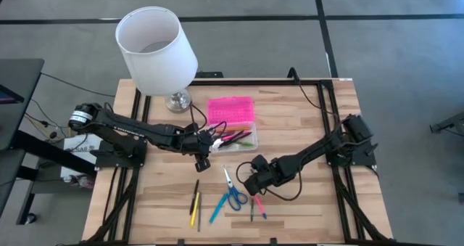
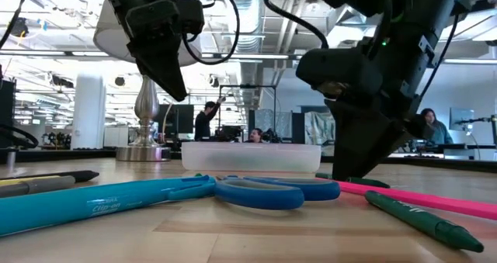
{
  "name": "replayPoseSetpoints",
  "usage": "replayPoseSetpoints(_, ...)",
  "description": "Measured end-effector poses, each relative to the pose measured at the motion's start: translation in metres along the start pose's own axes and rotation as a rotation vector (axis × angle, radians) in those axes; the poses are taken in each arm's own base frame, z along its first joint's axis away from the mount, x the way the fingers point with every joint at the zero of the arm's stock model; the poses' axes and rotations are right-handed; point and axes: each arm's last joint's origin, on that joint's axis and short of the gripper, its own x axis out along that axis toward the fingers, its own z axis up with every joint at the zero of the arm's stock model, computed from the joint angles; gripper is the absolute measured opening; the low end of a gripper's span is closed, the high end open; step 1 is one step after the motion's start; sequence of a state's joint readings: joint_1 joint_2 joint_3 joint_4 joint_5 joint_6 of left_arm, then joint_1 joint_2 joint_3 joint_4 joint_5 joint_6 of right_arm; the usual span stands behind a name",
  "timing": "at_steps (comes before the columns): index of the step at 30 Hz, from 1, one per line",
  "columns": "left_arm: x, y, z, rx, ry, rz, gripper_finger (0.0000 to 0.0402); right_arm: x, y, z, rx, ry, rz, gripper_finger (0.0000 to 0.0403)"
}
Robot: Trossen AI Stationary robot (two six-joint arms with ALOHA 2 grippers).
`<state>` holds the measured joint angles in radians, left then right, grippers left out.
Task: Pick & place school supplies into a supply box
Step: Put the top green crayon into the supply box
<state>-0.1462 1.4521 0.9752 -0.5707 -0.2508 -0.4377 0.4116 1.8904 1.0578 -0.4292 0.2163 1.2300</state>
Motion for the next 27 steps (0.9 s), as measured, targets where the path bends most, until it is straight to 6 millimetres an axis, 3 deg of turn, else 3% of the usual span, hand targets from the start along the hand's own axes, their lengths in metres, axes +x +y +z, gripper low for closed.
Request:
replayPoseSetpoints(7, 0.0, 0.0, 0.0, -0.001, 0.0, 0.001, 0.0123, 0.0, 0.0, 0.0, -0.018, 0.017, -0.038, 0.0081)
replayPoseSetpoints(20, 0.0, 0.0, 0.001, -0.003, -0.005, 0.002, 0.0123, -0.003, -0.013, -0.002, -0.065, 0.217, -0.107, 0.0016)
replayPoseSetpoints(27, 0.0, 0.001, 0.001, -0.016, -0.012, 0.017, 0.0123, -0.009, -0.018, -0.003, -0.068, 0.292, -0.158, 0.0017)
